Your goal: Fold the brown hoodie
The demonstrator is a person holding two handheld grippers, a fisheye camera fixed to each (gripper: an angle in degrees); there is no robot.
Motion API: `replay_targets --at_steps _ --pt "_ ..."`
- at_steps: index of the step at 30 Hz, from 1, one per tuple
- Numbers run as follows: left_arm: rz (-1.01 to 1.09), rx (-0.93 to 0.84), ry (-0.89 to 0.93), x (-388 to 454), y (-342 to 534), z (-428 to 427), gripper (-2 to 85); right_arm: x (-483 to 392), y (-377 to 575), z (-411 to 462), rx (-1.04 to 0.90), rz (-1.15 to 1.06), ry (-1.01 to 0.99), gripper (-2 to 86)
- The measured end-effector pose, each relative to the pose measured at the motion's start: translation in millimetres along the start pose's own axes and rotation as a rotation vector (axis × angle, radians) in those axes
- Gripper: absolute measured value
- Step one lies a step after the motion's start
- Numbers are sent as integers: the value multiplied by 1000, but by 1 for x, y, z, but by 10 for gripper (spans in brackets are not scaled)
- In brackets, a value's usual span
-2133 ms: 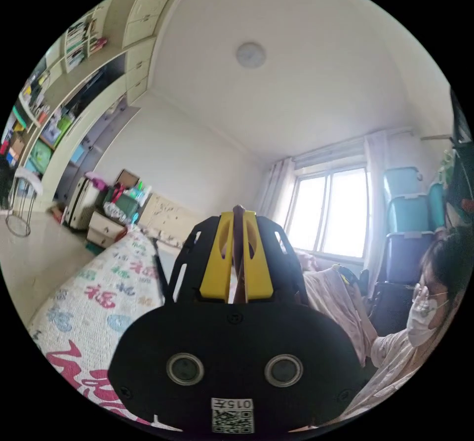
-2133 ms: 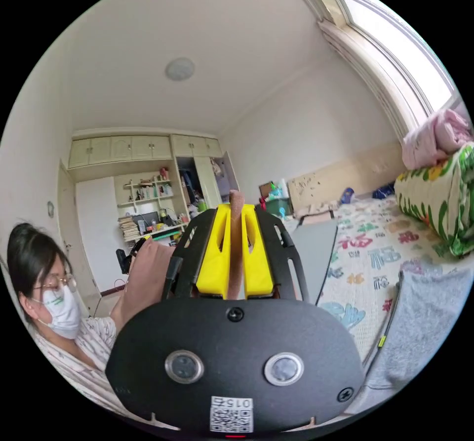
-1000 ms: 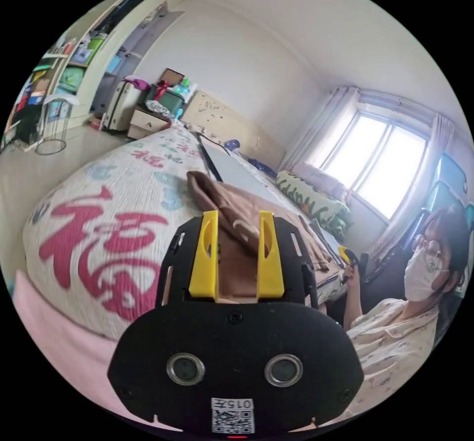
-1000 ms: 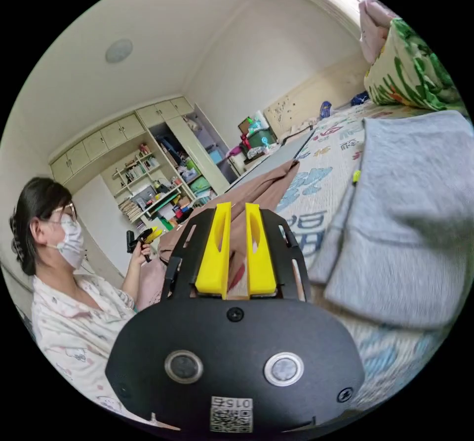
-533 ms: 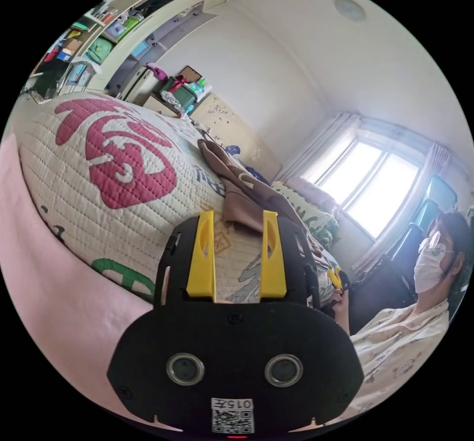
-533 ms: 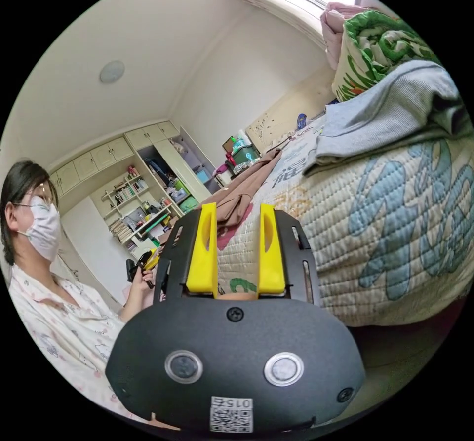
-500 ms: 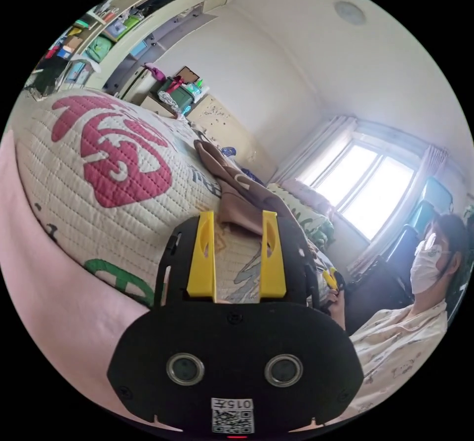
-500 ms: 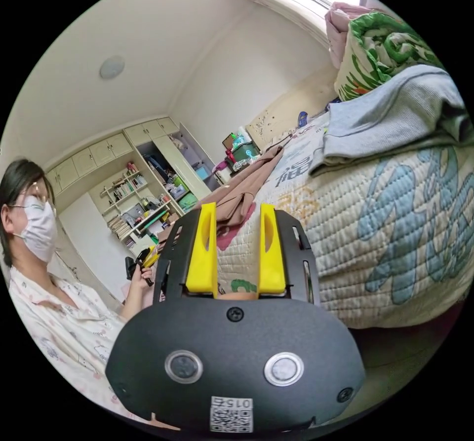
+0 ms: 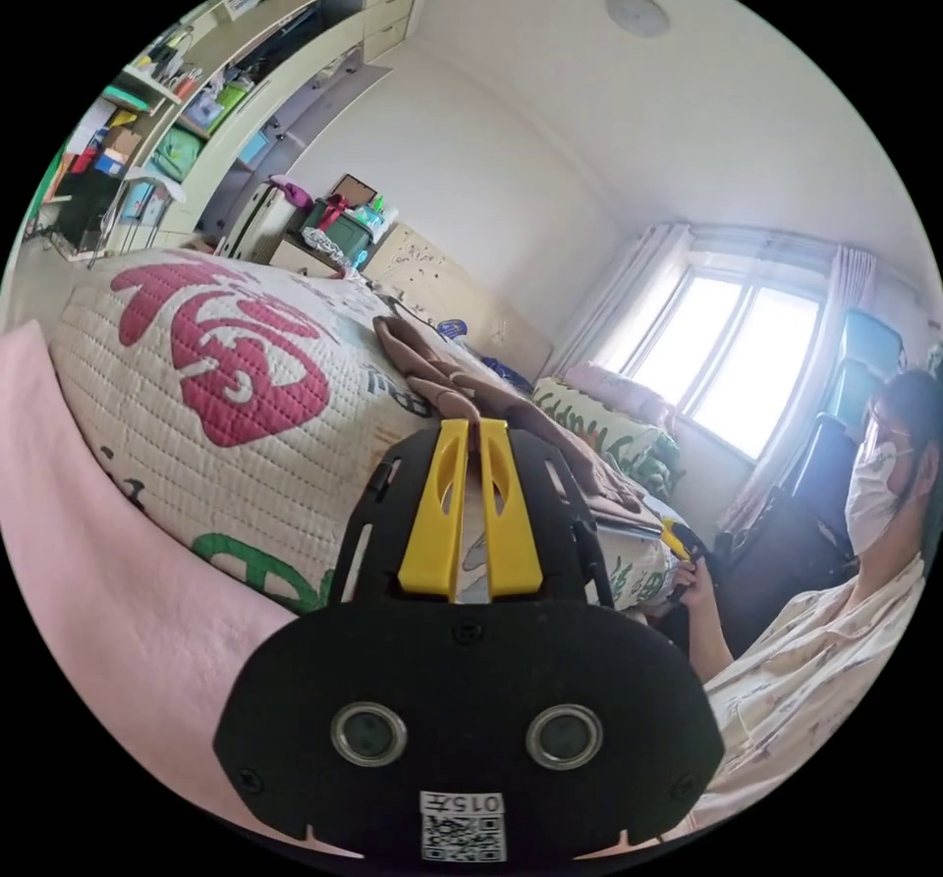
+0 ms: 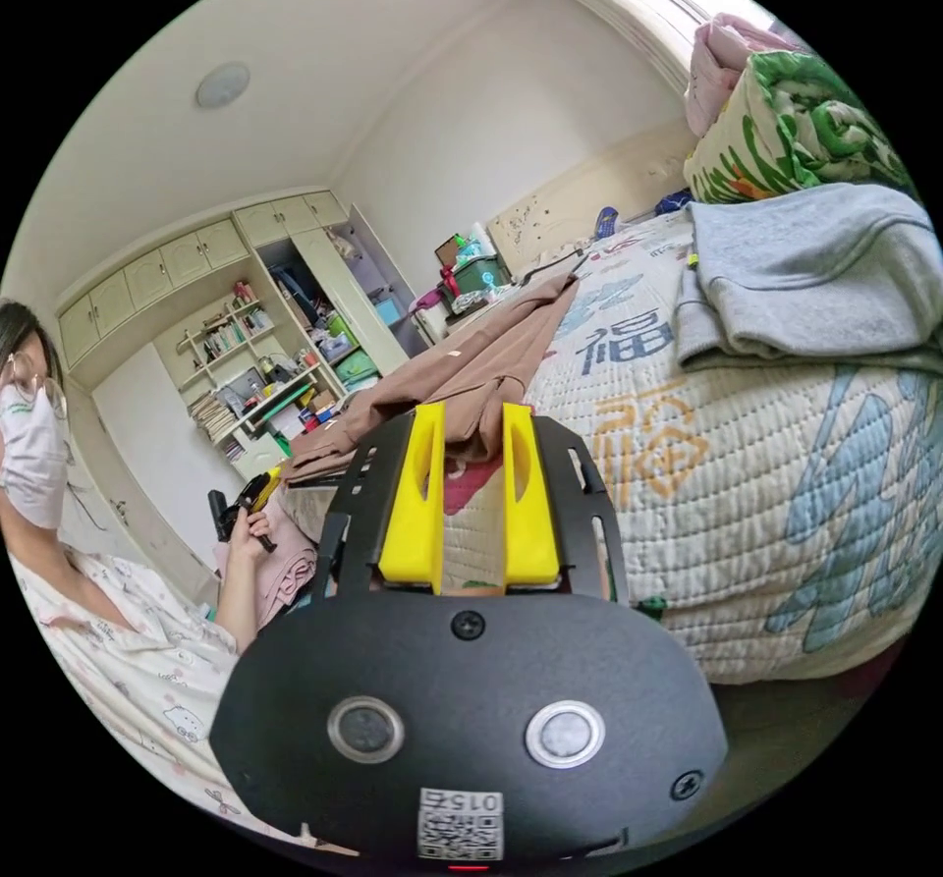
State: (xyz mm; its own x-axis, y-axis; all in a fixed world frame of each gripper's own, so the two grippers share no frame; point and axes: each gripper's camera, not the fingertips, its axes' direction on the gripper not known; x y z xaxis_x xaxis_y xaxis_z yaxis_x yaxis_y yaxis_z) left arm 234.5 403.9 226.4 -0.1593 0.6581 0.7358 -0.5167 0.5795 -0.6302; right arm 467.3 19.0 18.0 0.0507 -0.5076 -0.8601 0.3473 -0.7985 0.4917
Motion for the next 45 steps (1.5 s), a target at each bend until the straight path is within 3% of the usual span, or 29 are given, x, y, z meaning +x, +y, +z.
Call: replay_targets --at_steps 6,14,24,28,33,37,45 --pt "2 40 23 -28 23 -23 -1 20 17 26 58 -3 97 104" --pt "-7 29 2 -89 48 -40 -2 54 36 51 29 -31 61 10" --pt "-38 13 -12 -176 68 -68 -3 88 104 56 36 -10 118 2" --pt "-73 73 67 -211 71 -91 -3 91 126 46 102 -16 105 2" --pt "-7 15 -16 -244 64 -106 0 101 168 53 71 -42 159 4" --pt "-24 -6 32 -291 62 -120 12 119 210 55 50 -73 78 16" --pt "228 48 -228 -301 9 -173 81 96 279 1 155 -295 152 71"
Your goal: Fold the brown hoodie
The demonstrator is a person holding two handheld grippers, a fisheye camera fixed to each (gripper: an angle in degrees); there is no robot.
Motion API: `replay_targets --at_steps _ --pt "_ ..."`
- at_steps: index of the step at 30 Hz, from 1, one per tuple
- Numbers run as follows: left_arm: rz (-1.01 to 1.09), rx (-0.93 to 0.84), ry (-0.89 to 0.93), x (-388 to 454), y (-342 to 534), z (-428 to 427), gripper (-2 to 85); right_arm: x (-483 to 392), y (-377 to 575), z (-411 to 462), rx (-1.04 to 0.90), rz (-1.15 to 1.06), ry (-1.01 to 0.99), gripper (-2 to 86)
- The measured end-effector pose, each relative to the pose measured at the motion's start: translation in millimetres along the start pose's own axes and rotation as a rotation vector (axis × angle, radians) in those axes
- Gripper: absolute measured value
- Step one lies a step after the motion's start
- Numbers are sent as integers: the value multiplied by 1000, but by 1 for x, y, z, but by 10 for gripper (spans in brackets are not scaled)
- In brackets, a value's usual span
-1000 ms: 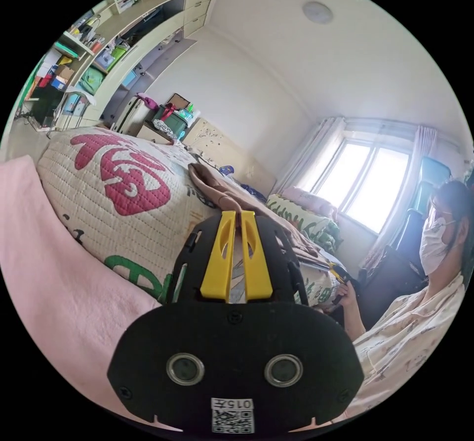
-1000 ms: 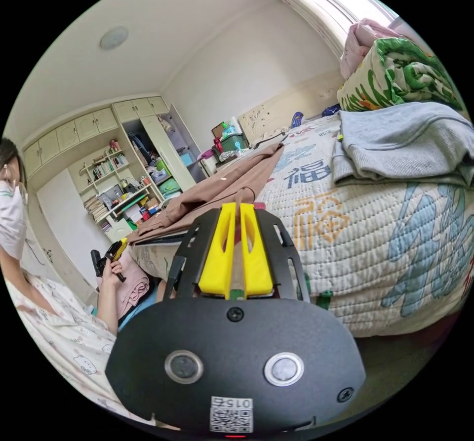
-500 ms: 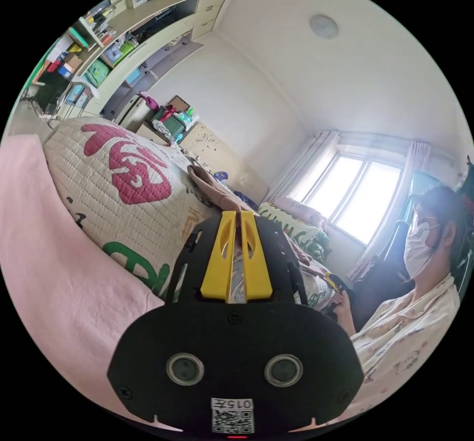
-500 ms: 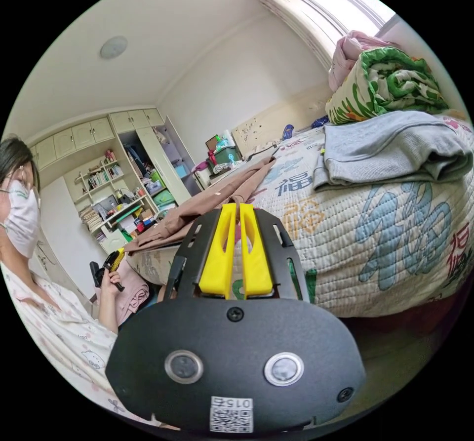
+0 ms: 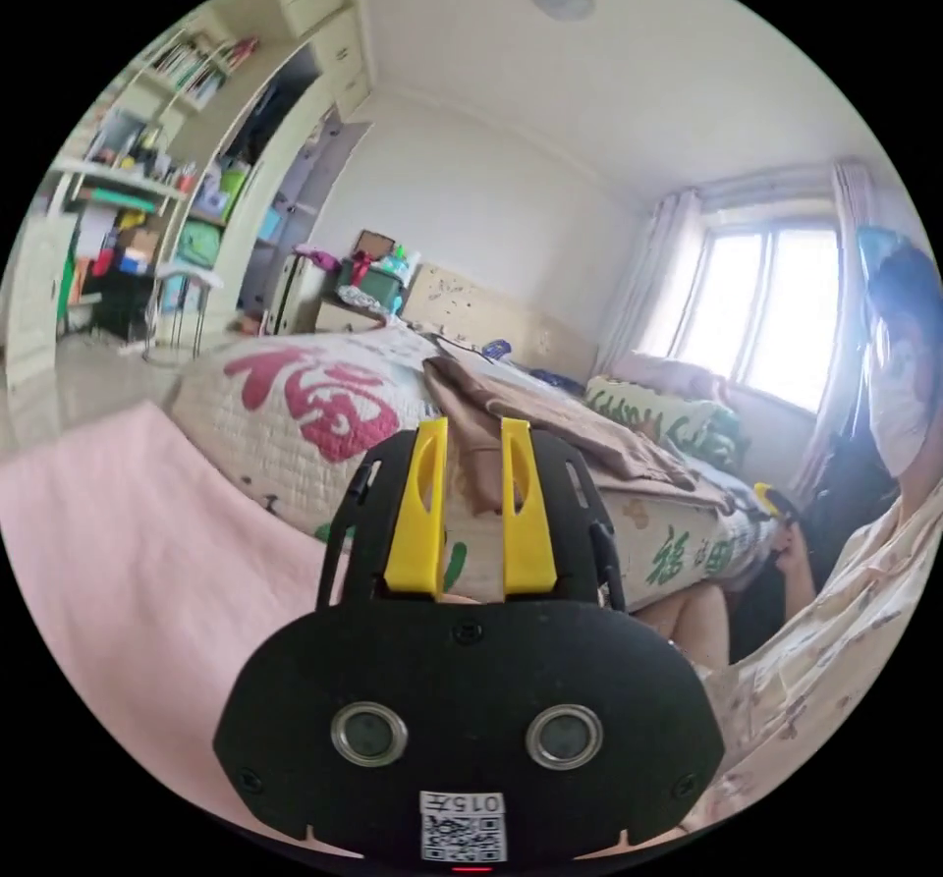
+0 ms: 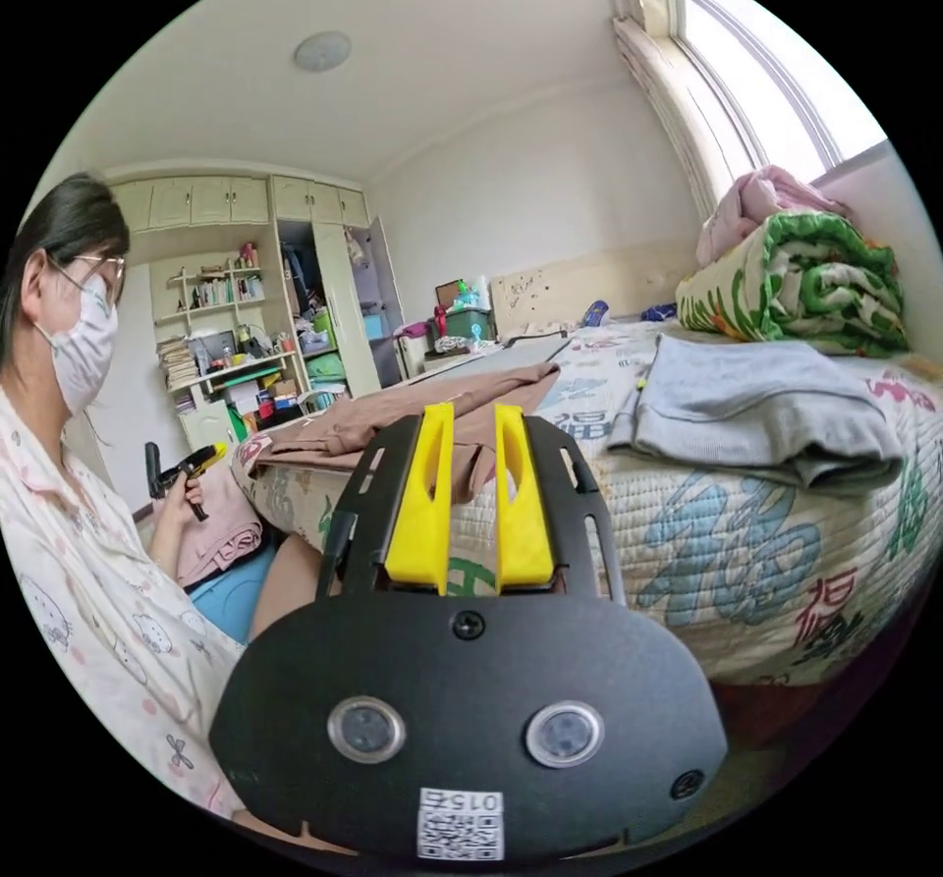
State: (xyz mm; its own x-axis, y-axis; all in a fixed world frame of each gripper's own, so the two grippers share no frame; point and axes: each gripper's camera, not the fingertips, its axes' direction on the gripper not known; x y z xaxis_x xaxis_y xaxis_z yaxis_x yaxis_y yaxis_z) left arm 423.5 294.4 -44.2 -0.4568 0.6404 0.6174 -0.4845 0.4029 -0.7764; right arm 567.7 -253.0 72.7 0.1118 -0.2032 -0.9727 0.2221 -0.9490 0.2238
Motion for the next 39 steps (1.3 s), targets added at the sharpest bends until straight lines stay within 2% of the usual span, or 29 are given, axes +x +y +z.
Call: replay_targets --at_steps 2,9,12,14,17,26,31,36,39 --pt "166 -27 52 5 -29 5 85 -13 11 -4 16 -84 -63 76" --pt "472 -150 144 -1 -93 57 103 -71 30 11 0 -343 -250 73" --pt "614 -217 170 -9 -115 85 108 -106 38 22 -69 -551 -284 67" --pt "728 -269 236 -16 -127 106 108 -129 41 43 -187 -667 -313 80" --pt "823 -354 261 -30 -138 137 109 -142 41 74 -302 -724 -324 91" --pt "971 -597 272 -95 -136 211 106 -185 41 135 -582 -834 -340 110" --pt "983 -599 234 -140 -123 225 93 -206 50 143 -619 -838 -311 92" --pt "920 -634 307 -187 -97 245 20 -235 44 132 -598 -831 -342 19" --pt "878 -565 365 -221 -87 249 8 -245 23 124 -568 -784 -365 -3"
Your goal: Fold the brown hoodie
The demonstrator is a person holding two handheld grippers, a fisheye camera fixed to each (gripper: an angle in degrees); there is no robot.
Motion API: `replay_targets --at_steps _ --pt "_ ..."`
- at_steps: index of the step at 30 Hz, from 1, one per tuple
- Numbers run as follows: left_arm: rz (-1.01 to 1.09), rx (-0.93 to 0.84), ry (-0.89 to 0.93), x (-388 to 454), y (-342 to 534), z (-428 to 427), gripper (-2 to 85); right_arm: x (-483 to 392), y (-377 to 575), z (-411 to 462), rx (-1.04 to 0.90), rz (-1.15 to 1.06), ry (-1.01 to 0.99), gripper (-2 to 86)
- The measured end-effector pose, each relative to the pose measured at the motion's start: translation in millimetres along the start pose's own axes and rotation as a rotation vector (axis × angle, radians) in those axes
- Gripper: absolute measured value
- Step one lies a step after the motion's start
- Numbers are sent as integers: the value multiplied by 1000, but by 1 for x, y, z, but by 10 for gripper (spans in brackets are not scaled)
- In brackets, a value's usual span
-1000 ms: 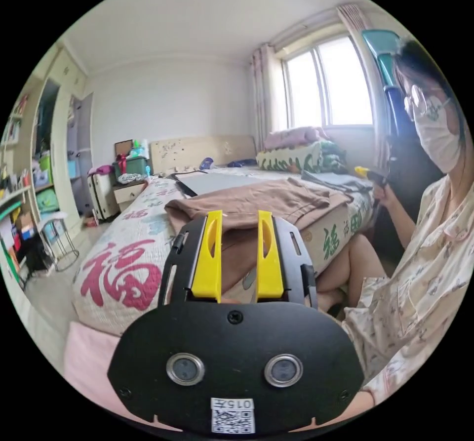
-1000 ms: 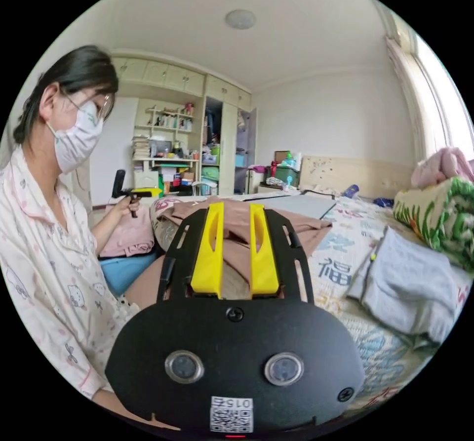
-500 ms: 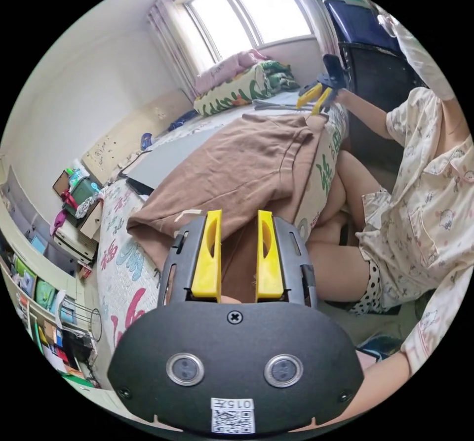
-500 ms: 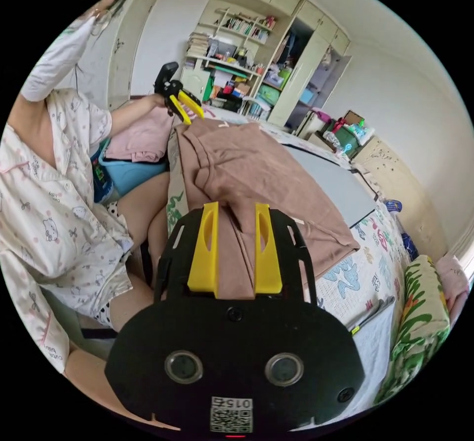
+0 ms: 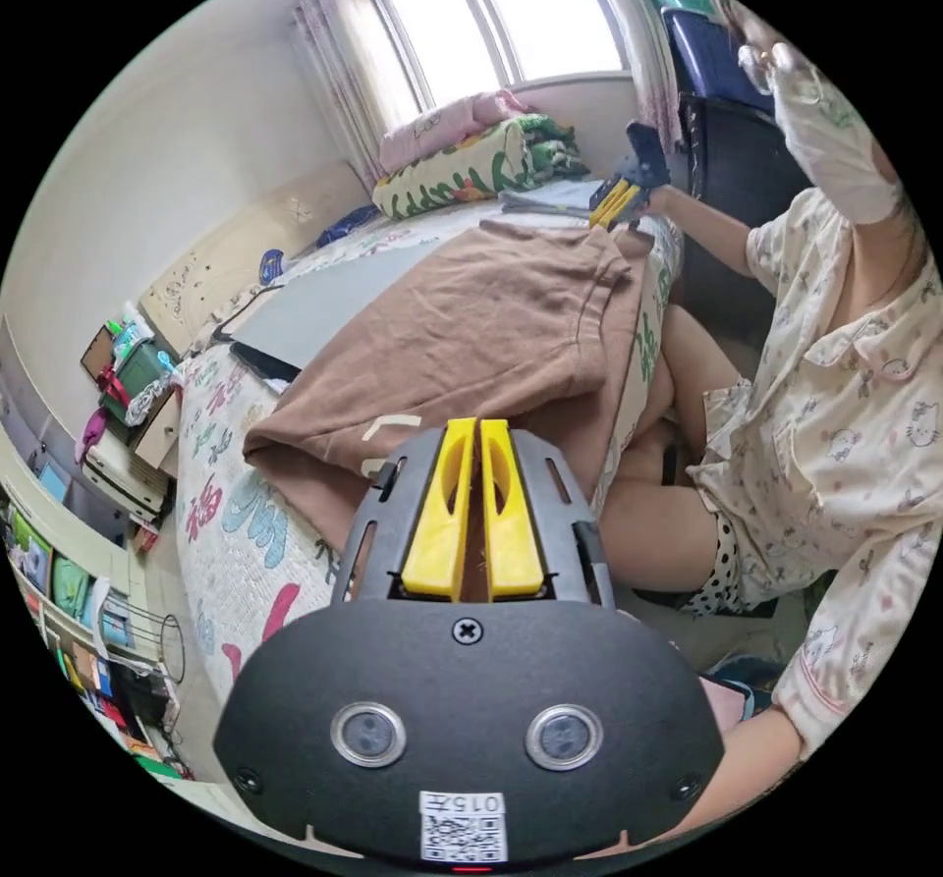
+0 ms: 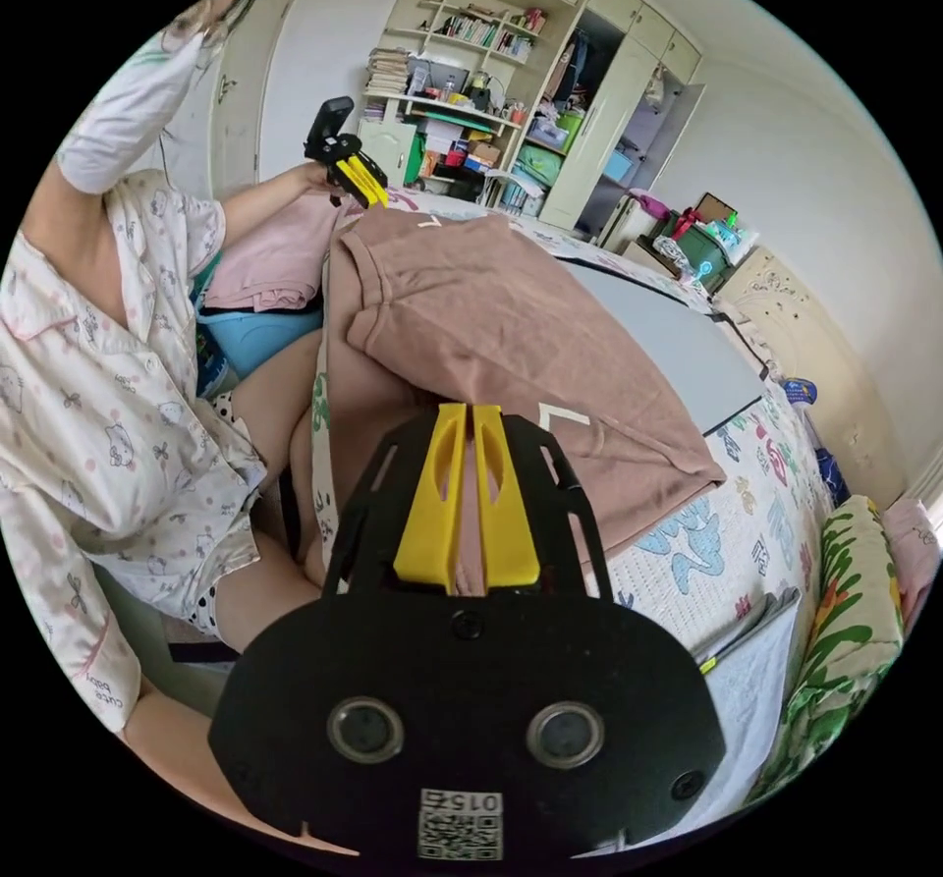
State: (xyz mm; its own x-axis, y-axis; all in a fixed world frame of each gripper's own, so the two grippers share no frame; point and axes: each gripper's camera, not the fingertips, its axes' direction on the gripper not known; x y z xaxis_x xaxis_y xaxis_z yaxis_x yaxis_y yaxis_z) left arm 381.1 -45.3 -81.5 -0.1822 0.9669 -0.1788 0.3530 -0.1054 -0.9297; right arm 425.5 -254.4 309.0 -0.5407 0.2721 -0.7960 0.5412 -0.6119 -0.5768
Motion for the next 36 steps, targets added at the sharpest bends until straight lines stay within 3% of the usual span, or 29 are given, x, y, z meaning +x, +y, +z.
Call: replay_targets --at_steps 3,7,9,11,13,15,17,19,26,30,32,36 --pt "-50 123 8 -32 22 5 5 12 -30 -26 59 36 30 -7" --pt "-216 240 -140 -131 -3 31 5 95 -143 -57 136 132 300 -4" --pt "-441 329 -219 -196 -31 55 9 185 -226 -65 193 346 445 6" --pt "-690 546 -274 -232 -38 81 21 277 -298 -84 289 658 529 31" --pt "-696 669 -240 -217 -34 103 28 291 -315 -94 397 740 409 46" --pt "-558 593 -173 -189 -34 132 34 272 -326 -88 393 629 191 70" --pt "-373 409 -52 -144 -17 182 42 218 -320 -58 210 438 -12 97" --pt "-303 327 24 -112 6 215 46 174 -295 -37 91 375 -78 104" --pt "-164 200 218 -15 37 300 78 108 -236 -33 -125 426 -197 114" --pt "-102 158 256 29 29 339 89 104 -246 -66 -132 441 -245 90" --pt "-77 137 269 57 24 363 97 103 -253 -75 -174 430 -362 71" --pt "-83 130 279 92 19 395 111 106 -261 -97 -160 461 -334 34"
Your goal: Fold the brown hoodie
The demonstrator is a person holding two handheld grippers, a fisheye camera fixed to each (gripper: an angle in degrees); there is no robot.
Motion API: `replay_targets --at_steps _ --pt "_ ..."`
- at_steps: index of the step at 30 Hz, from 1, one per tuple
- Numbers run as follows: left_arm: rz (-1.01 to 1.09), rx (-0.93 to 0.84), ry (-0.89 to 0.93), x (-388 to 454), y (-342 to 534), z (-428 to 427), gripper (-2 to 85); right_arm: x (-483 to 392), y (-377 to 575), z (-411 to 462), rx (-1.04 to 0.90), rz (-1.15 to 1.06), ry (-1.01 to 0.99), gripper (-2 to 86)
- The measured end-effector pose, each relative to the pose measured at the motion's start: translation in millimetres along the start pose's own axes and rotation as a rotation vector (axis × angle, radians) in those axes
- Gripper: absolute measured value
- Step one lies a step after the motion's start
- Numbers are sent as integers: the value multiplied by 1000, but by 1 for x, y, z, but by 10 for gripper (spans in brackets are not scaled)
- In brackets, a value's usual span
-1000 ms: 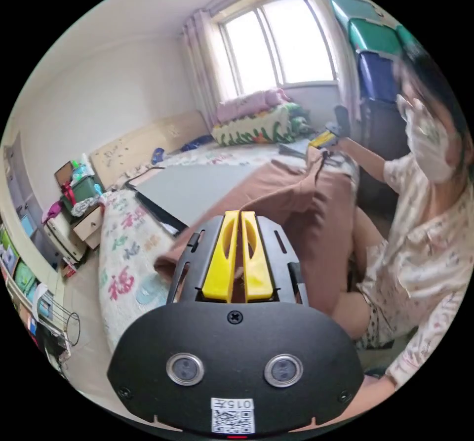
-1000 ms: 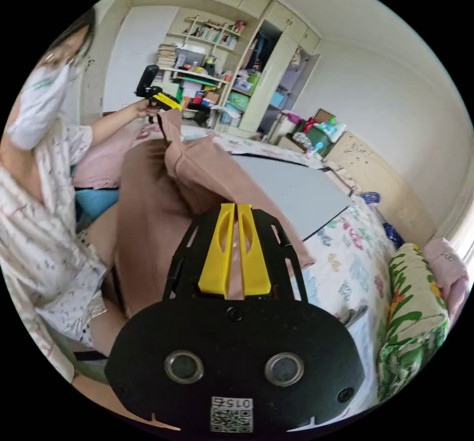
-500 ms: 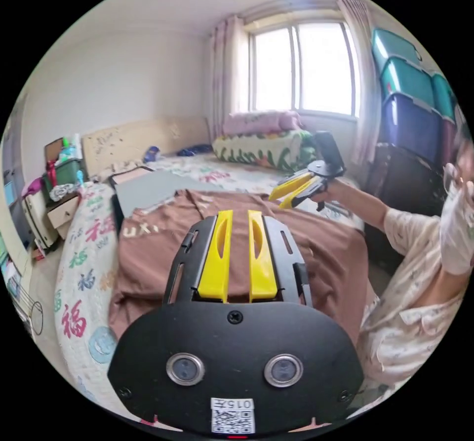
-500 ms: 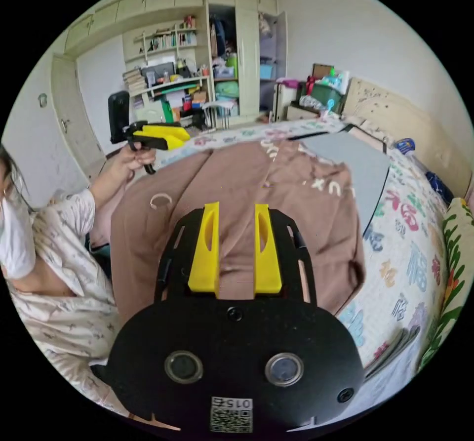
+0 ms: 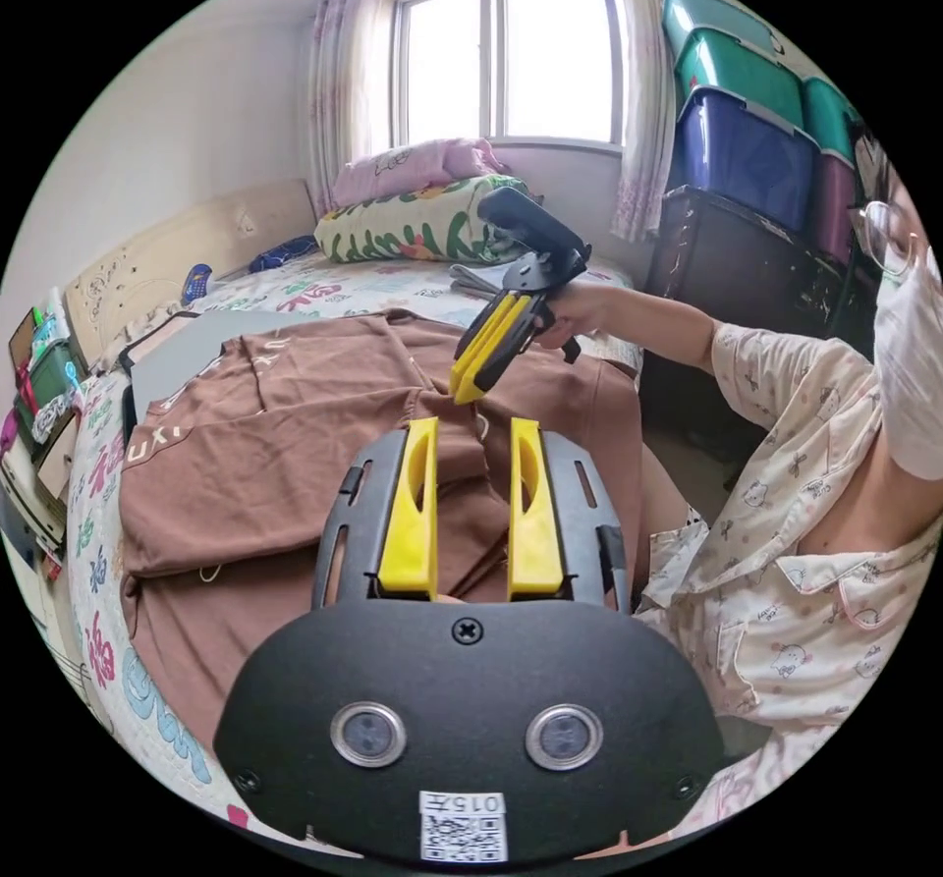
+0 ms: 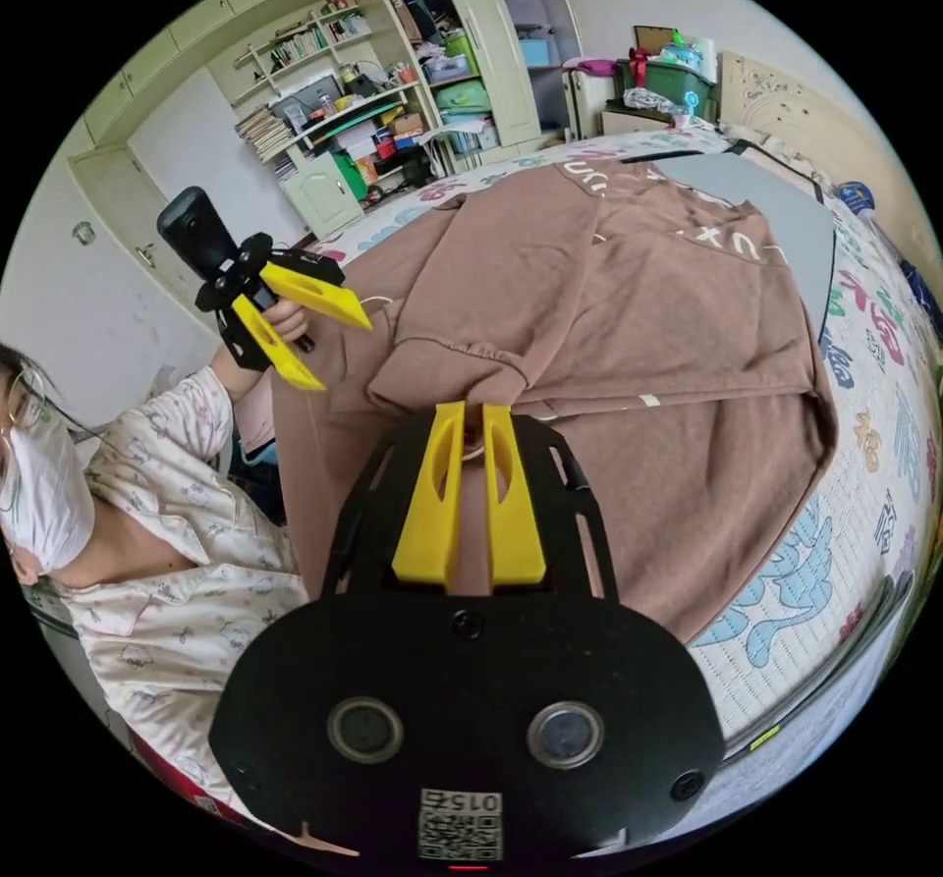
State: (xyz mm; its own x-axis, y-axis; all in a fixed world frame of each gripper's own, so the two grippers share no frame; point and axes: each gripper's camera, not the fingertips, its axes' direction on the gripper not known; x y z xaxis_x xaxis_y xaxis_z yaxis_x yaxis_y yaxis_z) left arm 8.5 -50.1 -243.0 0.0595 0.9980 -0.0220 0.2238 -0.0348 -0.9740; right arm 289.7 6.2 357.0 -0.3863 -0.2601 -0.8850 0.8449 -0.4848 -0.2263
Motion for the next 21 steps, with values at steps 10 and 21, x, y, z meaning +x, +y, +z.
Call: replay_targets --at_steps 10,21 --pt "-242 175 -243 81 27 82 200 -49 -48 -57 324 -48 -288 18" --pt "-477 382 -349 136 85 102 12 -193 -7 26 -7 -611 53 134"
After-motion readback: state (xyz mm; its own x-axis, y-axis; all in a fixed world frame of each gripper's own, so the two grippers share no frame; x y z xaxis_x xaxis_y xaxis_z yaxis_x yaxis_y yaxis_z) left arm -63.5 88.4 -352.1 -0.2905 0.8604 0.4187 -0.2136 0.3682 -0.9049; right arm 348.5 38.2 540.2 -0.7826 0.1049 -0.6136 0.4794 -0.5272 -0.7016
